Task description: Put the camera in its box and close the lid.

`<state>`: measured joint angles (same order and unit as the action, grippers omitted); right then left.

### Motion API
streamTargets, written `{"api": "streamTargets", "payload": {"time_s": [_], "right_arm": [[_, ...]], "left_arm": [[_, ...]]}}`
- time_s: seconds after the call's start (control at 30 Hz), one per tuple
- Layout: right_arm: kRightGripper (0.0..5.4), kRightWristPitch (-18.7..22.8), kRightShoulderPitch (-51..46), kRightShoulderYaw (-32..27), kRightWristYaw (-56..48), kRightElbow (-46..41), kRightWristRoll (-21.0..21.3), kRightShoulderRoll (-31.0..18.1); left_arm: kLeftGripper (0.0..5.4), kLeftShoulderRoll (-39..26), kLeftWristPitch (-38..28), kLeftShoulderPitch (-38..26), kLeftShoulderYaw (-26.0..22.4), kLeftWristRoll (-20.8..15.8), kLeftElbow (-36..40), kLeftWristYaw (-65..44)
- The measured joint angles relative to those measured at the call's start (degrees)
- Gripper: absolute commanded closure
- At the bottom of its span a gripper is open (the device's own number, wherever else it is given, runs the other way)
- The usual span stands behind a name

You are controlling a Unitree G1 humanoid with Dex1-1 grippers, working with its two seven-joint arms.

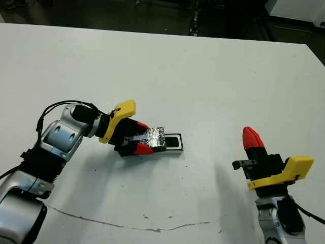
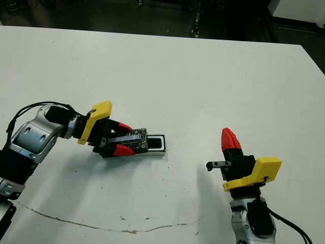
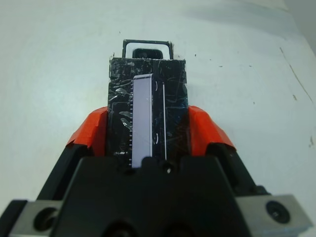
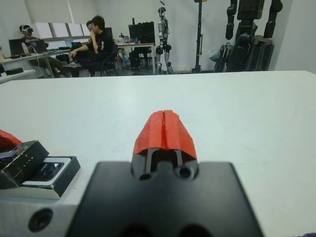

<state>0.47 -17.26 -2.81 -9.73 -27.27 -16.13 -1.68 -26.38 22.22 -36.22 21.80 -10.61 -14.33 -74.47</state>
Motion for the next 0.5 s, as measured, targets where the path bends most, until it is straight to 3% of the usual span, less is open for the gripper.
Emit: {"api": "streamTargets", "payload": {"time_s": [0.5], "right_arm": [[5.40, 0.0, -0.3, 0.1, -0.1, 0.0, 0.0, 0.0]], "left_arm": [[2.24, 6.2, -2.2, -1.7, -0.1, 0.1, -4.9, 0.7]]}}
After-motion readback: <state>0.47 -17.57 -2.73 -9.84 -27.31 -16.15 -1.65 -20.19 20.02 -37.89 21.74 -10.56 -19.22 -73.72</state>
